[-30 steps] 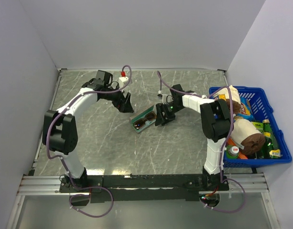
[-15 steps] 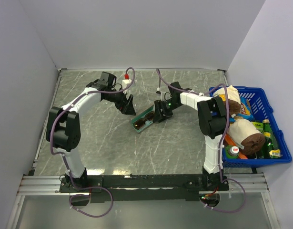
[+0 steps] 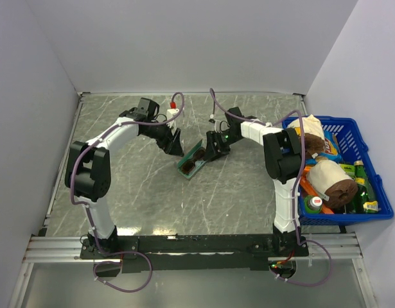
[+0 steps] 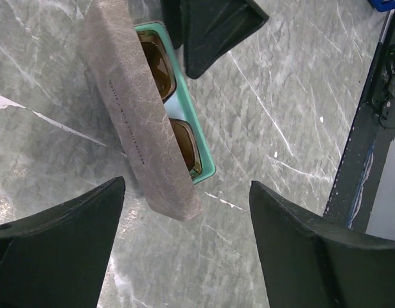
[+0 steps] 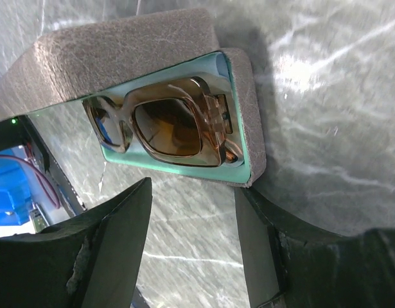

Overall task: Organize the sunglasses
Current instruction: Rotate the case with sunglasses to the center of the board.

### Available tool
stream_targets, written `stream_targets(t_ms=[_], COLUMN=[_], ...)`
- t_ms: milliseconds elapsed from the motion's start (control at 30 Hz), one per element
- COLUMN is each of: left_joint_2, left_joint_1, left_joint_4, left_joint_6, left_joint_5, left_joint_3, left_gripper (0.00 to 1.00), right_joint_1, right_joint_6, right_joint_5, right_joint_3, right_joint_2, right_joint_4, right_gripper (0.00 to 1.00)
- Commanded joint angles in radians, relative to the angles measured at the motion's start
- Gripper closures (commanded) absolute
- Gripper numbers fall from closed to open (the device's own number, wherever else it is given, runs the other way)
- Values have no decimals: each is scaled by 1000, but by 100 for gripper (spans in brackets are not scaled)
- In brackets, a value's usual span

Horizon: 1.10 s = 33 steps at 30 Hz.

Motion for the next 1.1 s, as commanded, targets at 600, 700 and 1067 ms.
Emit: stream_targets(t_ms=[600, 700, 1067], left_joint_2=[23, 35, 72], left_joint_1=[-16, -16, -16], left_joint_4=[-12, -15, -15], left_joint_6=[4, 3, -13], left_joint_5=[35, 35, 47], left_joint_3=[43, 52, 73], left_gripper=[21, 21, 25], right_joint_1=[-5, -5, -5], right_joint_6=[-8, -10, 4], right_joint_5=[-12, -19, -62], right_joint_3=[-2, -45, -79], right_joint_2=[-72, -93, -47], right_joint_4=[8, 14, 56], right_gripper=[37, 37, 41])
